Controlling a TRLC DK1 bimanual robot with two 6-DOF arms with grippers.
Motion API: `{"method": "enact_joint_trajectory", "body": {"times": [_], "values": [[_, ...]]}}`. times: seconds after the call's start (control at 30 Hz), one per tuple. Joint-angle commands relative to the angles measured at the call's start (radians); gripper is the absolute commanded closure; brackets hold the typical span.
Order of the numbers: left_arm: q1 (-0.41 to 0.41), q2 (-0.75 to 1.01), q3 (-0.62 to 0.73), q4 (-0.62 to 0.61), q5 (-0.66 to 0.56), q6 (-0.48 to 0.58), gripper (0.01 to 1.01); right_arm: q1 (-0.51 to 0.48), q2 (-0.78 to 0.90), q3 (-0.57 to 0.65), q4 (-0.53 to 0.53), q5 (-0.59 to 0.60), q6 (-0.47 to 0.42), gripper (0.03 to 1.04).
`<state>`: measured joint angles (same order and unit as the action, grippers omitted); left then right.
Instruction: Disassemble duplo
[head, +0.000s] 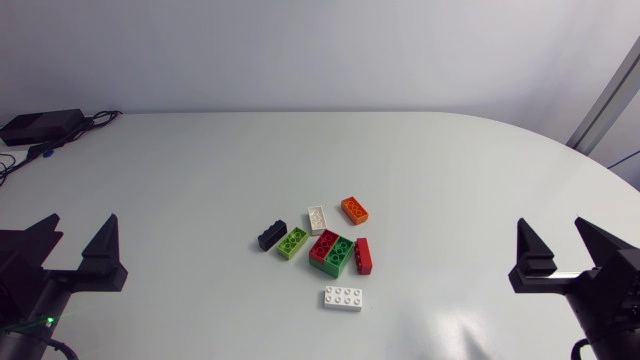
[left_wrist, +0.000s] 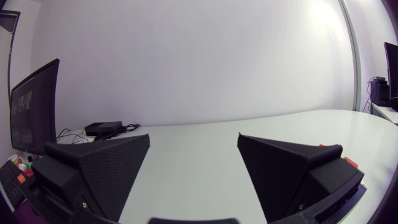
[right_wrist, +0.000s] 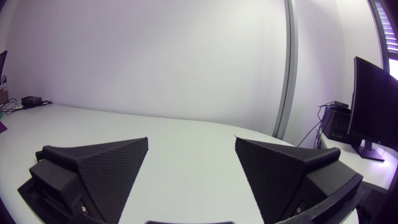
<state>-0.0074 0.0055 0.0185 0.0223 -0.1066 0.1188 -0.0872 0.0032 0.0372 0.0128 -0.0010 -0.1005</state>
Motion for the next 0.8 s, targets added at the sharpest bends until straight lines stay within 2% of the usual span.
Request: {"method": "enact_joint_trajectory", "body": {"times": [0.0, 0.43, 0.7, 0.77], "values": [[0.003, -0.016, -0.020, -0.004, 0.012, 0.012, 0.046, -0.005, -0.008, -0.037, -0.020, -0.007, 0.008, 0.06], [-0.014, -0.018, -0.020, -0.004, 0.012, 0.010, 0.046, 0.014, -0.008, -0.037, -0.020, -0.007, 0.008, 0.06], [-0.057, -0.019, -0.009, -0.007, 0.012, 0.010, 0.048, 0.032, -0.009, -0.036, -0.010, -0.005, 0.010, 0.06], [-0.069, -0.019, 0.023, -0.039, 0.012, 0.012, 0.048, 0.040, -0.009, -0.022, -0.014, -0.007, 0.013, 0.06]]}}
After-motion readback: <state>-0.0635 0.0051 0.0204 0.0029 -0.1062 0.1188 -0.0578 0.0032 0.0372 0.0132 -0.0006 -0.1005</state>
